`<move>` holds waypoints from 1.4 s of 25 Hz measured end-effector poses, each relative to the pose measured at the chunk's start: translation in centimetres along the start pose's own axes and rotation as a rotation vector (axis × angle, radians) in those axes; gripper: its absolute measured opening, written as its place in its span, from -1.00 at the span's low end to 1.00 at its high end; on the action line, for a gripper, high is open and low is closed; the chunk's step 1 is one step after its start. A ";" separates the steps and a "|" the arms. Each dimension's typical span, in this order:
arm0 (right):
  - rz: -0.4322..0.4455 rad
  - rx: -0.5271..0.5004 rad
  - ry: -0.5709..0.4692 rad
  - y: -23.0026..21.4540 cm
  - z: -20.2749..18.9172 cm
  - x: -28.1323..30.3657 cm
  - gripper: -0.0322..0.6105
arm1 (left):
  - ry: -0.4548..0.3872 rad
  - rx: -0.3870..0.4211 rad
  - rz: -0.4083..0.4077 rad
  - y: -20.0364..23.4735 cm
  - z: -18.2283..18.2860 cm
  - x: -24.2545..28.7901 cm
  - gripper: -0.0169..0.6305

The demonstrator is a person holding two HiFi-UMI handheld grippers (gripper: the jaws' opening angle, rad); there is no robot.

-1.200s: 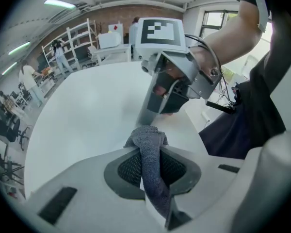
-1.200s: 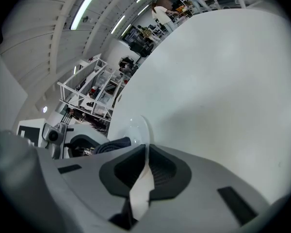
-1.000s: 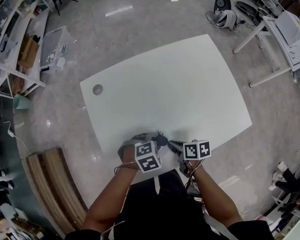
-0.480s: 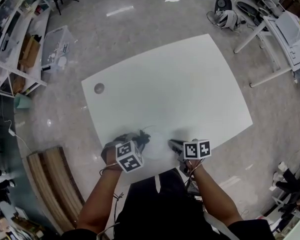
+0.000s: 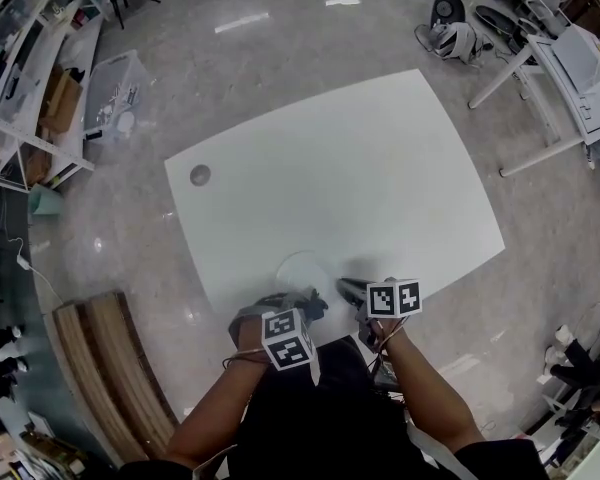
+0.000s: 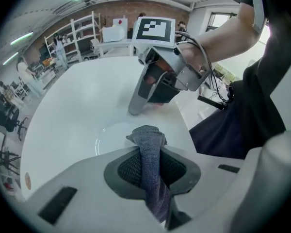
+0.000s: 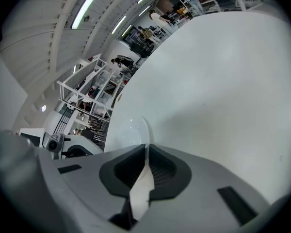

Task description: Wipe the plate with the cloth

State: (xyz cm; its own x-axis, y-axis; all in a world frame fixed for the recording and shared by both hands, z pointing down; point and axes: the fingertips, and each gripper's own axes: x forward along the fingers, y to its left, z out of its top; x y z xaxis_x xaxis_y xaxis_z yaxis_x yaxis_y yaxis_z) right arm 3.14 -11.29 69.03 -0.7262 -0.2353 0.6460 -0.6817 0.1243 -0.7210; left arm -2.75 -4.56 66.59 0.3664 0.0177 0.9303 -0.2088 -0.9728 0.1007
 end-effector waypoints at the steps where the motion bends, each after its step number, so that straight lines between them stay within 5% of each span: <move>1: 0.000 0.001 -0.001 0.0 -0.1 0.0 -0.83 | -0.003 0.011 -0.001 0.1 0.5 0.3 -0.78; 10: 0.007 0.000 0.010 0.1 -0.6 -0.1 -0.83 | -0.014 -0.002 0.047 5.9 2.7 0.9 -0.78; 17: 0.008 0.001 0.008 0.2 -0.5 0.0 -0.83 | 0.014 -0.081 0.097 10.0 -0.1 -0.8 -0.78; 26: 0.005 -0.001 0.004 0.1 -0.5 0.0 -0.83 | 0.048 -0.103 0.064 5.2 -3.6 -1.9 -0.78; 35: 0.002 -0.003 0.002 0.3 -0.5 0.0 -0.83 | -0.013 -0.064 -0.030 0.2 0.7 0.5 -0.78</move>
State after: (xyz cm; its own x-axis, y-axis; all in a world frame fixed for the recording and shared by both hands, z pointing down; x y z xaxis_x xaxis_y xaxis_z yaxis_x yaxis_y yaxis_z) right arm 2.87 -10.81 68.94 -0.7281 -0.2326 0.6448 -0.6801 0.1275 -0.7219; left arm -1.96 -4.94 66.81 0.3848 0.0432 0.9220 -0.2547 -0.9552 0.1510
